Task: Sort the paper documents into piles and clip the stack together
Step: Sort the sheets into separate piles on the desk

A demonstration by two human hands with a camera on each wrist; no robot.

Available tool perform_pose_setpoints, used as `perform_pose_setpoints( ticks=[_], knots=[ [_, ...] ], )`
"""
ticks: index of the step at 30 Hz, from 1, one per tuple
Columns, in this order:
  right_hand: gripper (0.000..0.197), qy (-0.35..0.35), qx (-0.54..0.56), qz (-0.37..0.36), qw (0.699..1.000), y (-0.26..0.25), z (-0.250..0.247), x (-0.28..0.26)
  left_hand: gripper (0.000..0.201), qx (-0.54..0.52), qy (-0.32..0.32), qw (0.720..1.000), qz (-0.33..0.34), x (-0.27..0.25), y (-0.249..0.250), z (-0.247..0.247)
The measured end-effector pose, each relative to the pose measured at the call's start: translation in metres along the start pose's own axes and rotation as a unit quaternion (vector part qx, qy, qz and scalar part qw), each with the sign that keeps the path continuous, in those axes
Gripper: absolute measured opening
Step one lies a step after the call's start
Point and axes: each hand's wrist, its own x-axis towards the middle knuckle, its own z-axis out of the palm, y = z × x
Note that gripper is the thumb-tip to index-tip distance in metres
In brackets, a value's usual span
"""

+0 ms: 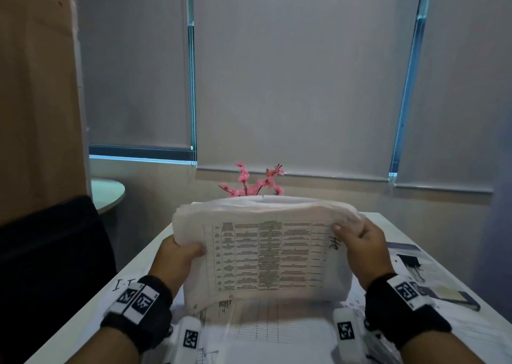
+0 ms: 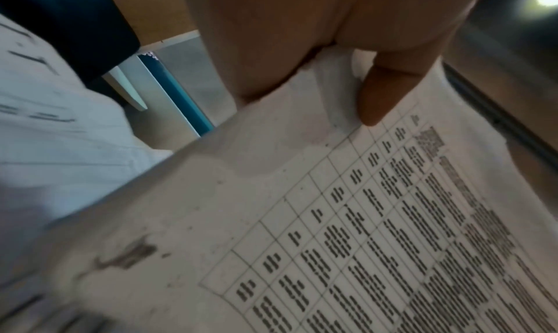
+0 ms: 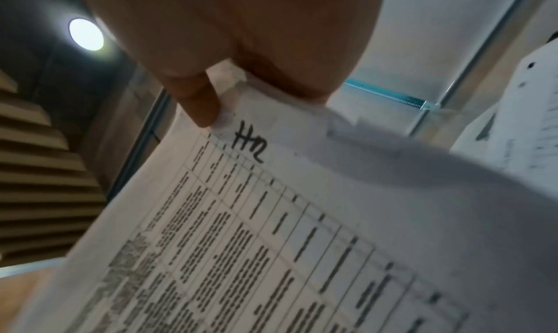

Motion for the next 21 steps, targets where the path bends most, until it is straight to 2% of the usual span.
perform_pose_setpoints(
  ticks=[3,6,8,9,11,13,15,16,18,19,20,21],
  knots=[
    [0.014,0.015,0.001,0.015,1.000,-0.003,0.000,0.001,0.039,-0.004,-0.011,1.000,-0.002,0.003,0.001,0.000],
    [0.029,0.002,-0.071,0.017,0.997,-0.007,-0.003,-0.004,0.037,0.025,-0.014,0.999,-0.031,-0.002,-0.011,0.001],
    [0.038,-0.012,-0.131,-0.006,0.991,-0.018,-0.001,-0.006,0.039,0.033,-0.014,0.998,-0.043,-0.008,-0.015,0.000],
    [0.044,-0.020,-0.195,-0.030,0.980,-0.027,0.001,-0.006,0.042,0.030,-0.017,0.998,-0.047,-0.009,-0.016,-0.001],
    [0.059,-0.012,-0.353,-0.108,0.929,-0.045,0.009,-0.007,0.044,0.019,-0.025,0.999,-0.045,-0.011,-0.015,-0.003],
    [0.075,-0.015,-0.445,-0.180,0.877,-0.065,0.021,-0.011,0.043,0.016,-0.031,0.999,-0.035,-0.011,-0.013,-0.004],
    [0.085,-0.097,-0.481,-0.203,0.847,-0.083,0.040,-0.020,0.047,0.016,-0.036,0.999,-0.027,-0.011,-0.014,-0.006],
    [0.084,-0.159,-0.511,-0.211,0.818,-0.086,0.050,-0.024,0.048,0.014,-0.040,0.999,-0.028,-0.010,-0.016,-0.007],
    [0.074,-0.275,-0.588,-0.204,0.733,-0.083,0.068,-0.029,0.041,0.011,-0.046,0.998,-0.039,-0.009,-0.020,-0.009],
    [0.060,-0.309,-0.614,-0.189,0.702,-0.080,0.074,-0.029,0.035,0.009,-0.049,0.998,-0.041,-0.009,-0.021,-0.010],
    [0.042,-0.314,-0.622,-0.180,0.695,-0.081,0.076,-0.029,0.033,0.007,-0.053,0.998,-0.038,-0.009,-0.022,-0.010],
    [0.026,-0.306,-0.617,-0.180,0.703,-0.081,0.076,-0.027,0.032,0.007,-0.056,0.998,-0.030,-0.010,-0.021,-0.011]
  ],
)
